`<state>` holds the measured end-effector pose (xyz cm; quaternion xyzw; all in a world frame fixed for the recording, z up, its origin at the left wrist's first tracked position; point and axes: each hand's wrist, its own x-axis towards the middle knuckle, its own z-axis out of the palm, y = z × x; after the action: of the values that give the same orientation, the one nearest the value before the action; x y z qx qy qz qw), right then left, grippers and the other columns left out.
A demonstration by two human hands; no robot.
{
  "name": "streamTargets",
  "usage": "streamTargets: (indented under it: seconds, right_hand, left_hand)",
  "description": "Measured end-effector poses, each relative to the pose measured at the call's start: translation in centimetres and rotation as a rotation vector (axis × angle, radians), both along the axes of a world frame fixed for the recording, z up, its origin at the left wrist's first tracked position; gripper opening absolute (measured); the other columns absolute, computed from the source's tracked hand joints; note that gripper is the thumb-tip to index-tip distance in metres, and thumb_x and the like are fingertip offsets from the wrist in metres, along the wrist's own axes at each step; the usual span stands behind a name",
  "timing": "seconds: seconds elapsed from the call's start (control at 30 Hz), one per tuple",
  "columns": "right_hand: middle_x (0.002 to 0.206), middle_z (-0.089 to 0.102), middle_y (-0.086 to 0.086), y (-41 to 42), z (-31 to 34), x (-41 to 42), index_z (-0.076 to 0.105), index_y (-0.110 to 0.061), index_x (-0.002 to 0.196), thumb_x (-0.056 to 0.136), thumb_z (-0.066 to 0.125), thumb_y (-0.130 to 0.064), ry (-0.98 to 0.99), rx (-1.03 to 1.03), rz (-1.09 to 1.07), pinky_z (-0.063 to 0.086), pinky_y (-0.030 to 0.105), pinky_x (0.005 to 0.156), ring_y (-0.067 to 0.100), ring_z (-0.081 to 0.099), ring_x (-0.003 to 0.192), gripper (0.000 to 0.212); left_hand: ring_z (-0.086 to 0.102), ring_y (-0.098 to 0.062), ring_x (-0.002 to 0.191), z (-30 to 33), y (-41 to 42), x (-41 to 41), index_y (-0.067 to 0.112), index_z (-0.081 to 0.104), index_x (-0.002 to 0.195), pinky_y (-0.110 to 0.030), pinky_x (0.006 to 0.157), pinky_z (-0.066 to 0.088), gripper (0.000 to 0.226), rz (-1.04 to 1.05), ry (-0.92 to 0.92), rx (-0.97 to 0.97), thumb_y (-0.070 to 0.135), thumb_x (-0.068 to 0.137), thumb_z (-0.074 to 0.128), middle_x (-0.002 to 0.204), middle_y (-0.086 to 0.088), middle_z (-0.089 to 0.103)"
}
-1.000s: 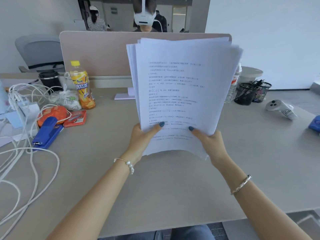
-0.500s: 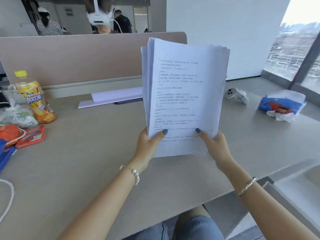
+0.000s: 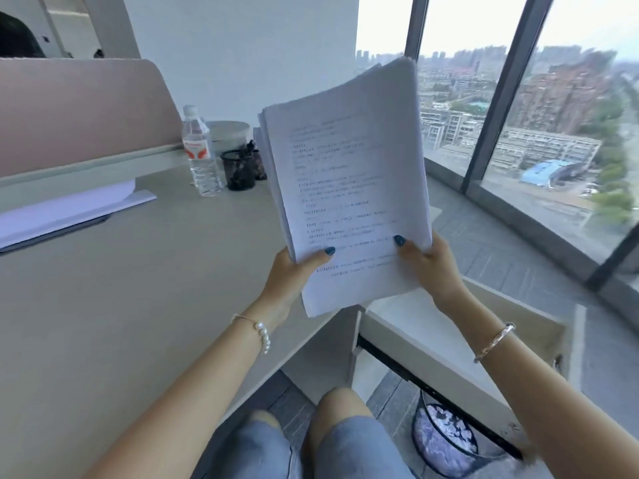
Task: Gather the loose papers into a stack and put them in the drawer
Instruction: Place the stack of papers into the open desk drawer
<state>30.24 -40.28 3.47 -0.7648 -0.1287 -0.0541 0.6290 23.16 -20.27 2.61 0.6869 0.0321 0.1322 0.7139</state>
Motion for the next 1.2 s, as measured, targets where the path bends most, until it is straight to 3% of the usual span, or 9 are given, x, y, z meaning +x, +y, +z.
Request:
streamTargets:
  seconds: [0.1, 0.23, 0.43, 0.53, 0.63, 0.77, 0.87, 1.0, 1.2]
  right_hand:
    - [0.084, 0.061, -0.004, -4.8, -0.6, 1.0, 0.057, -0.017, 0.095, 0.091, 0.054, -0.017, 0.035, -0.111, -0.073, 0.046, 0.032, 0.07, 0.017, 0.056, 0.079, 0.006]
    - [0.093, 0.061, 0.007, -11.3, -1.6, 2.2, 0.059, -0.012, 0.096, 0.09, 0.055, -0.01, 0.077, -0.213, -0.155, 0.044, 0.034, 0.077, 0.021, 0.056, 0.085, 0.008]
    - [0.092, 0.066, 0.005, -20.0, -3.0, 4.1, 0.062, -0.025, 0.094, 0.088, 0.06, -0.014, 0.26, -0.323, -0.2, 0.05, 0.047, 0.09, 0.03, 0.062, 0.087, 0.013]
    - [0.088, 0.066, 0.005, -22.7, -3.5, 5.4, 0.061, -0.027, 0.086, 0.088, 0.061, -0.013, 0.308, -0.363, -0.194, 0.049, 0.041, 0.081, 0.023, 0.062, 0.077, 0.014]
    - [0.093, 0.067, 0.008, -25.4, -4.7, 7.2, 0.062, -0.02, 0.095, 0.087, 0.062, -0.013, 0.376, -0.418, -0.159, 0.05, 0.034, 0.075, 0.02, 0.063, 0.079, 0.011]
    - [0.091, 0.068, -0.003, -28.3, -7.0, 9.8, 0.062, -0.028, 0.094, 0.087, 0.063, -0.02, 0.483, -0.589, -0.062, 0.048, 0.021, 0.065, 0.01, 0.064, 0.081, 0.011]
    - [0.089, 0.068, -0.004, -28.7, -9.2, 11.6, 0.059, -0.033, 0.089, 0.086, 0.065, -0.019, 0.536, -0.724, 0.03, 0.048, 0.012, 0.065, 0.008, 0.064, 0.08, 0.015]
    - [0.103, 0.071, 0.003, -27.7, -12.8, 14.2, 0.064, -0.027, 0.104, 0.083, 0.068, -0.021, 0.564, -0.862, 0.174, 0.052, 0.034, 0.087, 0.022, 0.067, 0.096, 0.022]
    - [0.107, 0.067, 0.004, -24.6, -15.9, 16.5, 0.062, -0.014, 0.113, 0.083, 0.066, -0.018, 0.607, -0.981, 0.28, 0.045, 0.025, 0.079, 0.021, 0.062, 0.1, 0.03]
  left_hand:
    - [0.067, -0.004, 0.097, 0.0, -2.8, 2.3, 0.03, 0.062, 0.108, -0.018, 0.077, 0.055, 0.028, -0.086, -0.022, 0.032, 0.018, 0.082, 0.067, 0.11, 0.011, 0.069]
    - [0.067, 0.001, 0.087, -0.2, -5.4, 6.1, 0.024, 0.056, 0.105, -0.012, 0.067, 0.052, 0.027, -0.08, -0.026, 0.035, 0.016, 0.082, 0.068, 0.102, 0.009, 0.068]
    - [0.065, -0.018, 0.101, -1.6, -8.8, 13.0, 0.02, 0.051, 0.107, -0.041, 0.091, 0.052, 0.05, -0.077, 0.017, 0.122, 0.036, 0.066, 0.076, 0.105, -0.001, 0.068]
    - [0.056, -0.013, 0.108, -2.4, -10.6, 16.3, 0.022, 0.046, 0.122, -0.03, 0.089, 0.046, 0.058, -0.05, 0.009, 0.227, 0.033, 0.072, 0.075, 0.116, 0.005, 0.058]
    - [0.054, -0.01, 0.108, -3.0, -12.1, 19.7, 0.02, 0.047, 0.125, -0.02, 0.083, 0.041, 0.055, -0.062, 0.003, 0.365, 0.032, 0.077, 0.071, 0.118, 0.002, 0.058]
    - [0.052, -0.014, 0.12, -3.9, -13.1, 23.5, 0.018, 0.053, 0.124, -0.019, 0.09, 0.036, 0.051, -0.151, 0.036, 0.629, 0.037, 0.078, 0.068, 0.128, 0.0, 0.06]
    - [0.051, -0.015, 0.123, -5.1, -13.2, 24.9, 0.02, 0.054, 0.126, -0.021, 0.094, 0.035, 0.055, -0.177, 0.088, 0.672, 0.043, 0.078, 0.068, 0.131, 0.002, 0.058]
    - [0.052, -0.012, 0.121, -5.8, -12.9, 25.7, 0.026, 0.057, 0.122, -0.023, 0.095, 0.037, 0.058, -0.154, 0.109, 0.617, 0.056, 0.073, 0.065, 0.13, 0.004, 0.059]
    - [0.051, -0.011, 0.12, -6.0, -13.2, 25.6, 0.029, 0.061, 0.114, -0.023, 0.094, 0.038, 0.059, -0.142, 0.114, 0.585, 0.062, 0.065, 0.059, 0.126, 0.007, 0.061]
